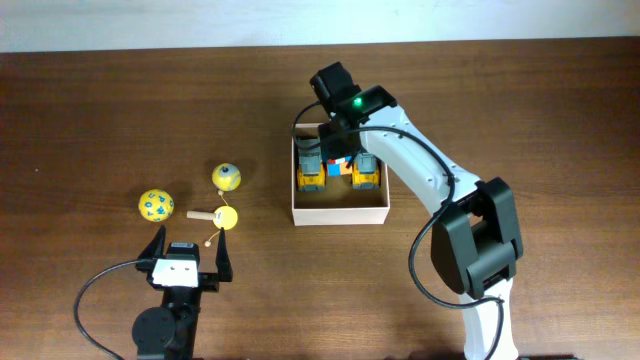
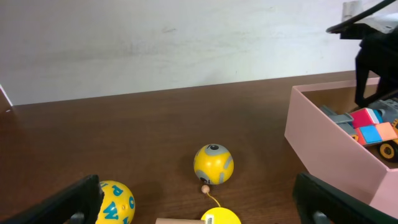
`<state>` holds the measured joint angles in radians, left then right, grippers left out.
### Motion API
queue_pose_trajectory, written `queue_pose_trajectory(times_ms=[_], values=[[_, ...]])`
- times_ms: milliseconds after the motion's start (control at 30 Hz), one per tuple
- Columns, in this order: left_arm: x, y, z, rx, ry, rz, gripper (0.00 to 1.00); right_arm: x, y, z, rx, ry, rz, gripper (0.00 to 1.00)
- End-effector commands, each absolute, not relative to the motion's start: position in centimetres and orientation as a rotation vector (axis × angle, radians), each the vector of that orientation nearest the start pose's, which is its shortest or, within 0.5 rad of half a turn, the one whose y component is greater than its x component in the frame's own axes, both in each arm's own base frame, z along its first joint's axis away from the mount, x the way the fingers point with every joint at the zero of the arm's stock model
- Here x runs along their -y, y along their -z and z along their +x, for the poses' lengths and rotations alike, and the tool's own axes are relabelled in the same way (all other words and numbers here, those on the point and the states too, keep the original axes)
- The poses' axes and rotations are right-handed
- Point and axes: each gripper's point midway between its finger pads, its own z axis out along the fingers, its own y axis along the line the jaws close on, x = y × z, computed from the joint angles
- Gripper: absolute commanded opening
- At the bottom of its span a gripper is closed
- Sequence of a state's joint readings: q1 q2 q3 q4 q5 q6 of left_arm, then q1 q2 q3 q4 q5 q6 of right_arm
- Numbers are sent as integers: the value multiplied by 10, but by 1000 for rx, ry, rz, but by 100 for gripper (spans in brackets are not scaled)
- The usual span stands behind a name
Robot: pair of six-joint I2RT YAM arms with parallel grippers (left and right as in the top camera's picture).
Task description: Pack container
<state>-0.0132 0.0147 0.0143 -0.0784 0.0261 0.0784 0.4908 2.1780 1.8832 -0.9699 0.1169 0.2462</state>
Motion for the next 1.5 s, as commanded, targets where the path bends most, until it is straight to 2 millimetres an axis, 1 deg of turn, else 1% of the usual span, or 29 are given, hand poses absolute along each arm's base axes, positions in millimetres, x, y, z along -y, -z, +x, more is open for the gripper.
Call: queue_pose_trajectory(times_ms=[0,267,667,867,1100,1233,1400,1467], values=[[8,-157,246,-1645,-32,100,99,-203,-86,454,-2793,41,-292,37],[8,-157,246,-1645,-32,100,99,-200,-85,453,-2801,46,-286,36],[8,-157,246,-1645,-32,100,99,-197,-85,442,-2843,54,-301,36],[8,-157,246,-1645,-32,100,99,-211,-85,437,-2839,18,-337,36],[8,-157,246,-1645,-32,100,99,-225,-82,437,-2820,3,-367,38],[8,-157,246,-1645,-32,100,99,-227,-76,439,-2822,-2,-370,38],[8,-157,246,-1645,-32,100,99,-233,-62,436,-2852,-30,-383,38],[8,-157,246,-1645,-32,100,99,-234,-61,437,-2852,-36,-384,38]])
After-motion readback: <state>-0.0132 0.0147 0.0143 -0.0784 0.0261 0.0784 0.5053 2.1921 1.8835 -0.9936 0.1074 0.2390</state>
